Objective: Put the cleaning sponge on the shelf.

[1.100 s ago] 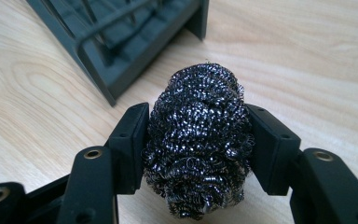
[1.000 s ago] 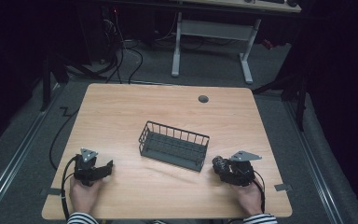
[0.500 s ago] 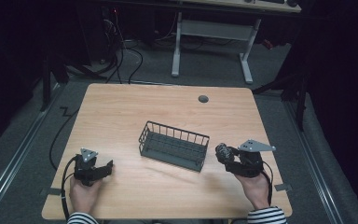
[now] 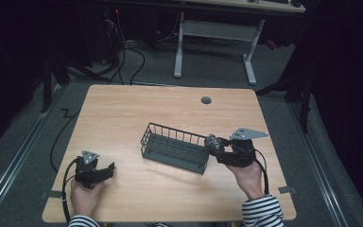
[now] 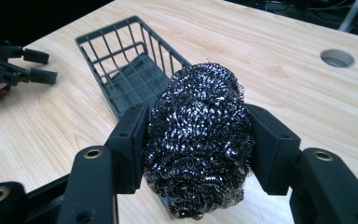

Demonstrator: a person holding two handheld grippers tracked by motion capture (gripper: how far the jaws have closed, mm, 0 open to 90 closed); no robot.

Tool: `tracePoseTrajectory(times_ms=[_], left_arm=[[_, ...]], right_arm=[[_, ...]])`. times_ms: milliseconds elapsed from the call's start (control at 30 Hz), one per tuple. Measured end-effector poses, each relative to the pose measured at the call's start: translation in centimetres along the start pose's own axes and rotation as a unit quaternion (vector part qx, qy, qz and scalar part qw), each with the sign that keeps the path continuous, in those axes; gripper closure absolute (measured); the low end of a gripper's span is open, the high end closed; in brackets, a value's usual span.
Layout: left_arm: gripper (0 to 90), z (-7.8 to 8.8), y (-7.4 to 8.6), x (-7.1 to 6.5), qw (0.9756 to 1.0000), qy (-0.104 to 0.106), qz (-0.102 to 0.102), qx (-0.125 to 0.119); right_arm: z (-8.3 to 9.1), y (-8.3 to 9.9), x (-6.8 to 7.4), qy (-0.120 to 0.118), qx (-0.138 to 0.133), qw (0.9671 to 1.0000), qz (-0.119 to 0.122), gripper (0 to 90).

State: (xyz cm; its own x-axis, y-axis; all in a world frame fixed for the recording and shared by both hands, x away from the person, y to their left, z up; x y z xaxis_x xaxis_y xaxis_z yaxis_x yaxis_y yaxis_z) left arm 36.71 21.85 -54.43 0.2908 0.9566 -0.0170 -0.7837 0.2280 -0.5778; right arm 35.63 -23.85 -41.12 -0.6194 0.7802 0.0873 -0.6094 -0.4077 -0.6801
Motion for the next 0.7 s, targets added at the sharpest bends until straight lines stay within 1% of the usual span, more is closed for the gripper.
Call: tracePoseTrajectory(times_ms=[133,267,333,433,500,700], left_arm=[[21.1,0.0,0.0,0.0,1.0000,0.000,-0.001,0.001],[21.1,0.0,0.0,0.0,1.0000,0.000,-0.001,0.001],[21.1,0.0,0.0,0.0,1.0000,0.000,0.000,0.000],[21.1,0.0,0.0,0.0,1.0000,0.000,-0.001,0.001],[21.1,0.0,0.0,0.0,1.0000,0.000,0.000,0.000],[21.1,0.0,0.0,0.0,1.0000,0.000,0.000,0.000]], right_arm=[[-1.1,-1.3,0.4,-0.014,0.004,0.9999,0.006,44.6],[-2.5,-2.3,0.9,-0.024,0.016,0.9995,0.015,44.5],[-3.0,-2.5,1.0,-0.026,0.021,0.9993,0.016,44.5],[-3.9,-2.7,1.0,-0.033,0.029,0.9990,0.011,44.4],[-4.5,-2.9,1.0,-0.036,0.035,0.9986,0.014,44.3],[-5.9,-3.2,1.3,-0.033,0.057,0.9976,0.022,43.9]])
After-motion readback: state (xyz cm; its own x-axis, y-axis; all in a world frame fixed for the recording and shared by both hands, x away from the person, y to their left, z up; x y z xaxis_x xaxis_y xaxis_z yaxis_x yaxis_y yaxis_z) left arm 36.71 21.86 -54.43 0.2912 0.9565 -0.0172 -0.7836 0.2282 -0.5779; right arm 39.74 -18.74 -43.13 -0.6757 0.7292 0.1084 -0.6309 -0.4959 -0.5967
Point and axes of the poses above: each handheld gripper's, and its own axes: z roughly backward along the jaws, y roughly out of its underside, x roughly to its left, the point moved 1 cm from there along -z, roughly forward along the jaws, and after that the axes turned 12 degrees about x, right-handed, at the moved point
